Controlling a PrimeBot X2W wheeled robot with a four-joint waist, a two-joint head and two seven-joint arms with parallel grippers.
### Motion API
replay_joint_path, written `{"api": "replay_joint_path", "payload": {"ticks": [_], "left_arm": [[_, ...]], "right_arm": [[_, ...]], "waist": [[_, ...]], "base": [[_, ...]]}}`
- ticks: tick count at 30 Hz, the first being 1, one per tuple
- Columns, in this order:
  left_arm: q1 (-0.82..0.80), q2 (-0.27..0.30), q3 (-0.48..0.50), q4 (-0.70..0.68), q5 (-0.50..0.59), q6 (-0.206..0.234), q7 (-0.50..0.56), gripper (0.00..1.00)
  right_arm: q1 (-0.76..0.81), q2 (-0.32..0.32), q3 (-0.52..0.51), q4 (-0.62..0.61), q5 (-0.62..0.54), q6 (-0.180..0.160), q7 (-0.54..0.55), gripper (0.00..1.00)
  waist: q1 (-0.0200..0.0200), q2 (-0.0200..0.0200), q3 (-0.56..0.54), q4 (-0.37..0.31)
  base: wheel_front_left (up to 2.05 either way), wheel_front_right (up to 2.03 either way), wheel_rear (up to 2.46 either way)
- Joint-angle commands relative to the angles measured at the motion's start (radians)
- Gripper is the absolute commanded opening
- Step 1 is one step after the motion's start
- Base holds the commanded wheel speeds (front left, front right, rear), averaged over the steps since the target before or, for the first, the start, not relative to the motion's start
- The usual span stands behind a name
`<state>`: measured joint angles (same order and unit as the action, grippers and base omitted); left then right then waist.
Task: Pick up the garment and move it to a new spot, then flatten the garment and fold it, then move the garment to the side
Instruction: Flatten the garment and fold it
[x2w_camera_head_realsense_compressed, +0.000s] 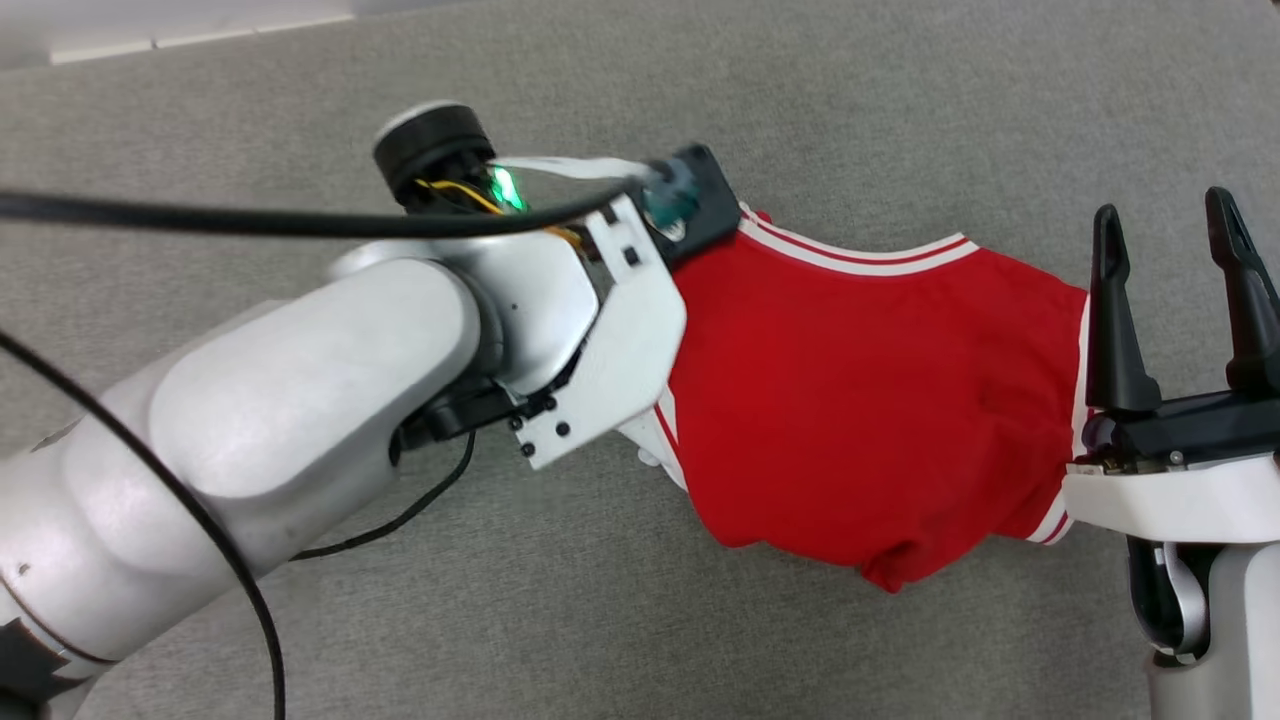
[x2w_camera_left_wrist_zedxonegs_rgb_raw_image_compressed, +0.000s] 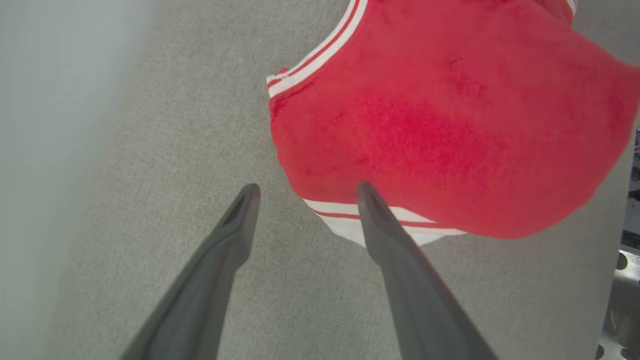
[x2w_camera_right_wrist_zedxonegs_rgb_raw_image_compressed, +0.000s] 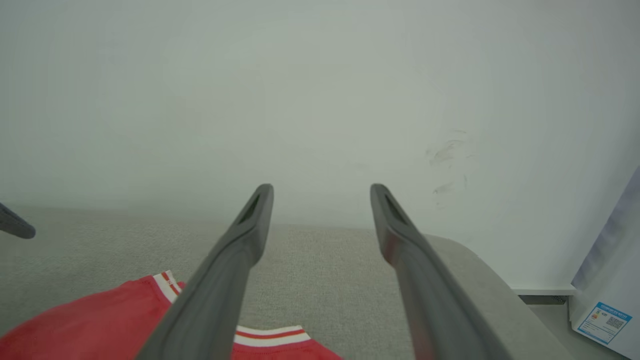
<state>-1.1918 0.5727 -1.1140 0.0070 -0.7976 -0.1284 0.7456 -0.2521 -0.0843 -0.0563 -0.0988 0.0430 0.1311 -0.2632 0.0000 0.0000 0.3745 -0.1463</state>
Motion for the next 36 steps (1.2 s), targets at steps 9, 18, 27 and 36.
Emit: {"api": "replay_joint_path", "payload": {"ticks": [9, 18, 27, 36], "left_arm": [[-0.062, -0.002, -0.167, -0.002, -0.109, 0.0, 0.126, 1.0], [0.119, 0.027, -0.186, -0.052, 0.02, -0.001, 0.366, 1.0], [0.086, 0.033, -0.176, -0.071, 0.044, 0.0, 0.329, 0.0], [-0.008, 0.064, -0.166, -0.05, -0.016, 0.0, 0.123, 0.0]], "right_arm": [[-0.059, 0.017, 0.015, -0.001, -0.004, -0.001, -0.002, 1.0], [-0.091, 0.026, 0.019, 0.009, -0.001, -0.001, -0.002, 1.0], [-0.097, 0.031, 0.026, 0.026, -0.012, -0.001, -0.002, 1.0], [-0.047, 0.026, 0.002, 0.038, -0.018, -0.001, -0.002, 1.0]], "waist": [[0.0, 0.0, 0.098, -0.066], [0.0, 0.0, 0.141, -0.092], [0.0, 0.0, 0.118, -0.072], [0.0, 0.0, 0.014, 0.004]], "base": [[0.0, 0.0, 0.0], [0.0, 0.0, 0.0], [0.0, 0.0, 0.0], [0.0, 0.0, 0.0]]}}
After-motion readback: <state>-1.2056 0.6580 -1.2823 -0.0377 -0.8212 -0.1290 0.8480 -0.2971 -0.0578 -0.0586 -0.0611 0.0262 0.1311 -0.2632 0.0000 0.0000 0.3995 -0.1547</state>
